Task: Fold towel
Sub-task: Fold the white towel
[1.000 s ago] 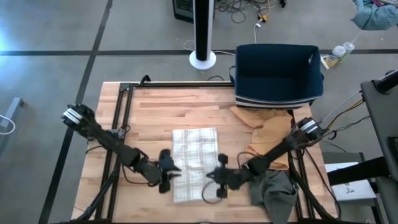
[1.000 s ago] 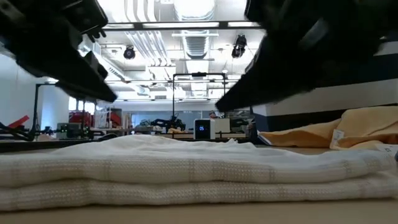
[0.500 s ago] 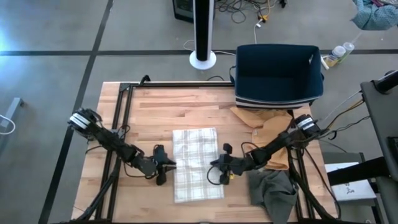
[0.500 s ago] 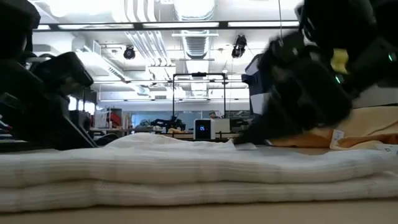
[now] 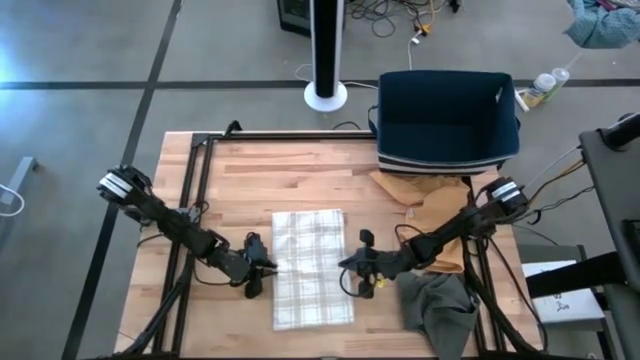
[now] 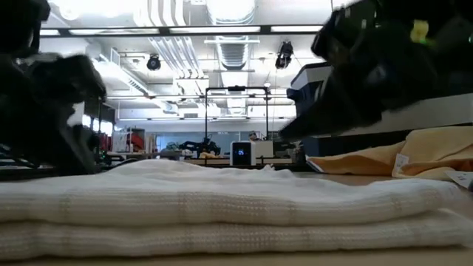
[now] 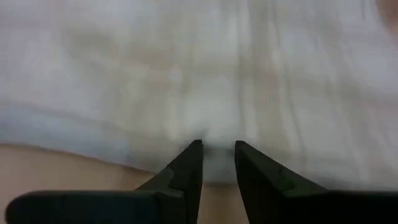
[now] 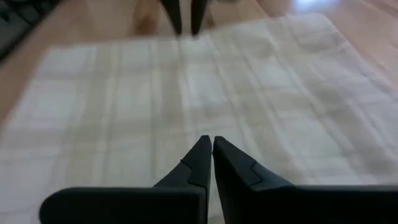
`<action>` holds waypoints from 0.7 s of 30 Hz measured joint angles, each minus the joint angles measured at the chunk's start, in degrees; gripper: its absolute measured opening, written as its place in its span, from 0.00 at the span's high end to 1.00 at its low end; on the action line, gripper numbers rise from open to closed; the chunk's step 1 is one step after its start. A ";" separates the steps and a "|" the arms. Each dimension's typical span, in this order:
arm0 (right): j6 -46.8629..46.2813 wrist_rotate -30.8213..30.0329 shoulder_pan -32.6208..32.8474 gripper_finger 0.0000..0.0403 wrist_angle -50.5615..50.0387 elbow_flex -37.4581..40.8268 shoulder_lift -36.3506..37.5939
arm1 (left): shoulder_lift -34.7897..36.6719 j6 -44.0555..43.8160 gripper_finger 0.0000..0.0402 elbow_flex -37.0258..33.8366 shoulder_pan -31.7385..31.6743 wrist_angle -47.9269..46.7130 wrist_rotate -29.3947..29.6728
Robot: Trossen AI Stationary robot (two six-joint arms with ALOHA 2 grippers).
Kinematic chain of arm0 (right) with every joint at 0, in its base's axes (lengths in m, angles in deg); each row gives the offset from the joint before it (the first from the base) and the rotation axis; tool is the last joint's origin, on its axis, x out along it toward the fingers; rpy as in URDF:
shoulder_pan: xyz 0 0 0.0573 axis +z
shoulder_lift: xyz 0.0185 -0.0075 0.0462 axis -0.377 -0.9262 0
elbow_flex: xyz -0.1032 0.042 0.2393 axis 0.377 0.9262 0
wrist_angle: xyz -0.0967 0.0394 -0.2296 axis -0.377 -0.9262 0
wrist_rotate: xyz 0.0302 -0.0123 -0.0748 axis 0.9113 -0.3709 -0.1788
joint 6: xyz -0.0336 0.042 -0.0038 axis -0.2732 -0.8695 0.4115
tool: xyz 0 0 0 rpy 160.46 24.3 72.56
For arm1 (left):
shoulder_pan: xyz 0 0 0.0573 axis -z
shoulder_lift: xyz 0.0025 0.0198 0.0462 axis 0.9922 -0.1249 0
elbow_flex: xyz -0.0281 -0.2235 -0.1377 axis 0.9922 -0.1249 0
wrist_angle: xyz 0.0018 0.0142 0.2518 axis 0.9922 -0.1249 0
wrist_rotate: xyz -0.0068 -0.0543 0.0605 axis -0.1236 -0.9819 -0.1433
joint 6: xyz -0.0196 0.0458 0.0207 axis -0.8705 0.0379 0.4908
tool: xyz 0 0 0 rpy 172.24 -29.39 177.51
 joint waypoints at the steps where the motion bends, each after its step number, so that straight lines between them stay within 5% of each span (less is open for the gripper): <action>1: -0.02 -0.08 0.00 0.97 1.12 -0.08 -0.87 | 1.47 0.68 0.78 0.20 -0.12 -0.58 2.27; 5: -2.45 0.98 -0.26 0.97 1.16 -0.51 -6.06 | 3.51 1.83 0.78 -1.38 -0.40 -0.88 7.45; 15: -4.22 2.10 -0.64 0.97 -0.58 -0.17 -7.19 | -1.54 -1.42 0.83 -1.61 -0.44 2.61 -2.50; 21: -4.09 1.93 -0.79 0.97 -2.24 -0.24 -5.76 | 7.46 0.63 0.98 2.50 -0.40 -7.69 -2.45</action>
